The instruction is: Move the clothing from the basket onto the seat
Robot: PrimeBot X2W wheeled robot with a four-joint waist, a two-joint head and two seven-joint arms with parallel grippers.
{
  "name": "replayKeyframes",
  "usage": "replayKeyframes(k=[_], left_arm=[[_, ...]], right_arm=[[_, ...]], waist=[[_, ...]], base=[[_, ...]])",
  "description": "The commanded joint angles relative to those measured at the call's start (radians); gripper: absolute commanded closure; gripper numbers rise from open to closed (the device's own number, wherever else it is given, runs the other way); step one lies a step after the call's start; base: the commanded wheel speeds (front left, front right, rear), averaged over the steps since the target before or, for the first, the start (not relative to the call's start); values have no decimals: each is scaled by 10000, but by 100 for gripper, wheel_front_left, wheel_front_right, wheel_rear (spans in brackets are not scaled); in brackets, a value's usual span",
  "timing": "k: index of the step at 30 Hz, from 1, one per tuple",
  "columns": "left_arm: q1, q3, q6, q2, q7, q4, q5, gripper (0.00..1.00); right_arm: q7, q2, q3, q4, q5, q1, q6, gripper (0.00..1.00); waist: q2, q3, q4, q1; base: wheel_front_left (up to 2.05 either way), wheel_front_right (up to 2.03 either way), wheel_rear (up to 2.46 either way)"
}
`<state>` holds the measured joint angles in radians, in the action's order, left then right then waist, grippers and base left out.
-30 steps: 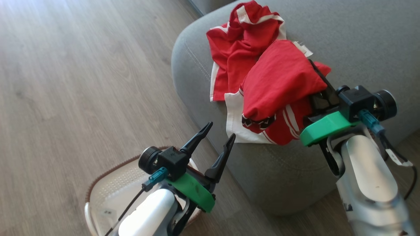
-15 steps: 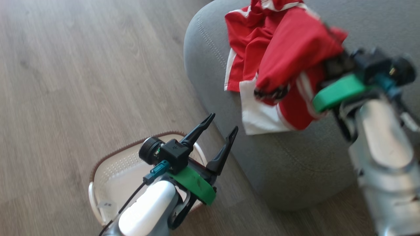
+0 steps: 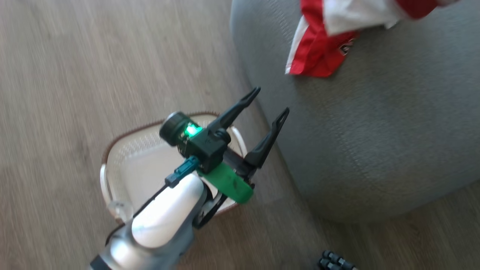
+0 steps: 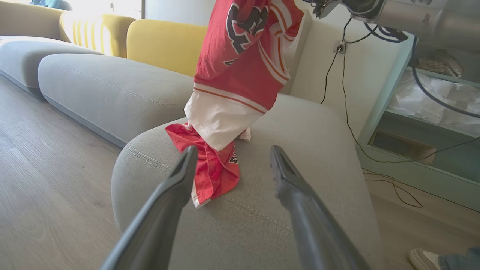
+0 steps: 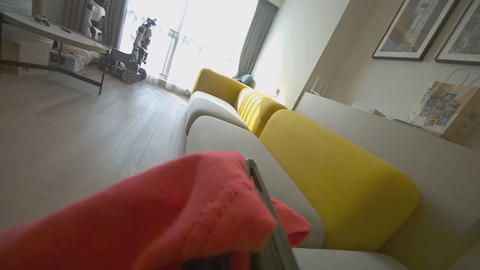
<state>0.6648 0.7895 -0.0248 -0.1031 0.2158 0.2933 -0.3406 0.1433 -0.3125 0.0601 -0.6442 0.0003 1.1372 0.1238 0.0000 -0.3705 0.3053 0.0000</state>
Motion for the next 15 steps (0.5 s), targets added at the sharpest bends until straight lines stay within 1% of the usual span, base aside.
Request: replayKeyframes(k=[1,4,7,11,15], left_arm=[[342,-234,48,-128,-48,-385,84,0],[654,-183,57,-222,-204,-635,261,0],[883,-101,43,-271,-305,-802,398,0],[1049,-7,52,-309,-429,-948,501,0],[1139,48,74,-366,-538,-1089,547,0]], right_arm=[[-56,-32,-22,206,-79,333,69,100],[-175,-200,-266,-428,-271,860,69,100],[-165,-305,-623,-1119,-526,1051,69,100],[-161,-268,-1203,-2179,-995,1003,69,100],[-57,-127,-2051,-3112,-1569,791,69,100]], waist=[[0,-732,-451,0],[0,-1316,-661,0],[0,-1751,-869,0],[0,-2181,-981,0],[0,-2508,-1044,0]], base=[[0,0,0],[0,0,0],[0,0,0],[0,0,0],[0,0,0]])
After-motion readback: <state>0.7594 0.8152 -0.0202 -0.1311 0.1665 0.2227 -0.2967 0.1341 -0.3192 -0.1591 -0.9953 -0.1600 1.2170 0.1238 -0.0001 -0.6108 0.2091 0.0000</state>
